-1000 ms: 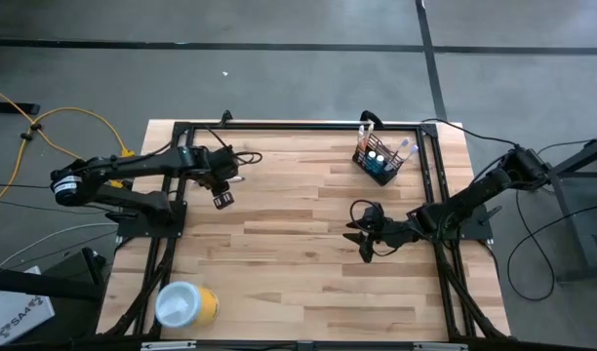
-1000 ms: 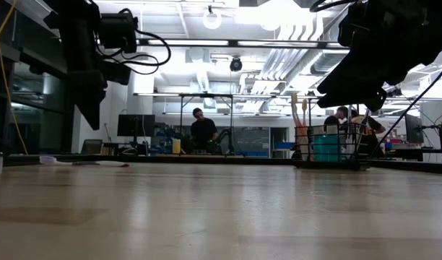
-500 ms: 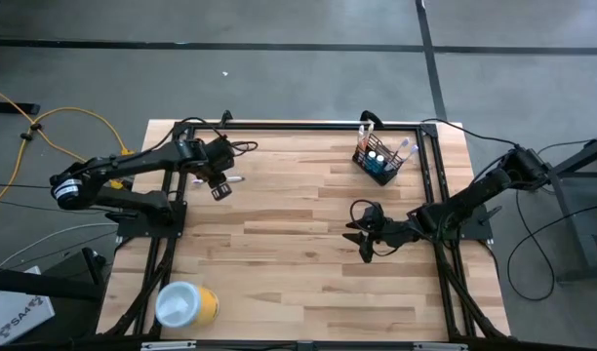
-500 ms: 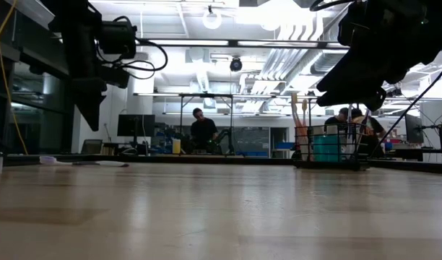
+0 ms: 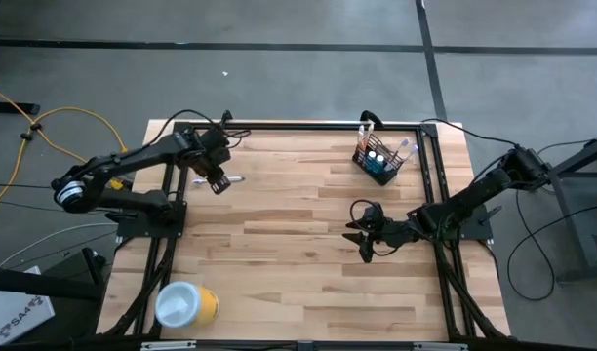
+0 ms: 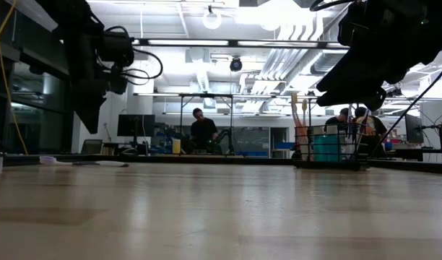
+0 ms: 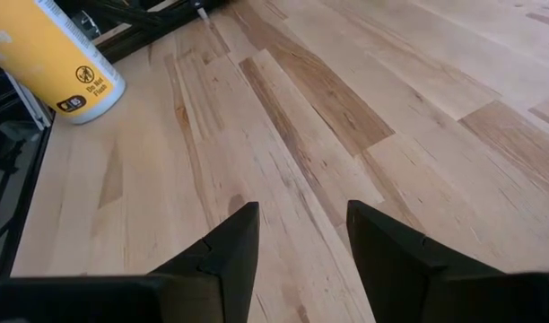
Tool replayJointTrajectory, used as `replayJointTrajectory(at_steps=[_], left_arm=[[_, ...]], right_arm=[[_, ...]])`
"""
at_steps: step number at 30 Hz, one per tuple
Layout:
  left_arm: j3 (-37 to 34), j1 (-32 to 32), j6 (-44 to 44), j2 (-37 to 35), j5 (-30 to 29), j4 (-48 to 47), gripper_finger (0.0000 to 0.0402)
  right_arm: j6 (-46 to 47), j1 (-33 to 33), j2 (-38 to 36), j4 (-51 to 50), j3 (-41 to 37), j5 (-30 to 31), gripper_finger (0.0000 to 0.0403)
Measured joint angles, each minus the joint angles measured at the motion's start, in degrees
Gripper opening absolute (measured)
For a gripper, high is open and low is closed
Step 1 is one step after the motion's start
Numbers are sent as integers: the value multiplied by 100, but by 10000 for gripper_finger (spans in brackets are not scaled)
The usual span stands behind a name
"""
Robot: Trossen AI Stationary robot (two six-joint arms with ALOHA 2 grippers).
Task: Pick & Place toothbrushing station
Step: Put the purple toothbrush into the right of the black mesh organizer
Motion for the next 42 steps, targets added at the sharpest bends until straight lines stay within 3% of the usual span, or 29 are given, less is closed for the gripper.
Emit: replayJointTrajectory(at_steps=[13, 34, 39, 42], left_arm=[[4, 190, 581, 906, 104, 0, 74], [2, 148, 483, 927, 13, 15, 74], [2, 99, 715, 927, 778, 11, 74], [2, 20, 748, 927, 724, 45, 74]], right_arm=[[1, 0, 0, 0, 0, -1, 162], [1, -2, 0, 24, 0, 1, 162], [1, -2, 0, 67, 0, 1, 162], [1, -1, 0, 69, 0, 1, 162]])
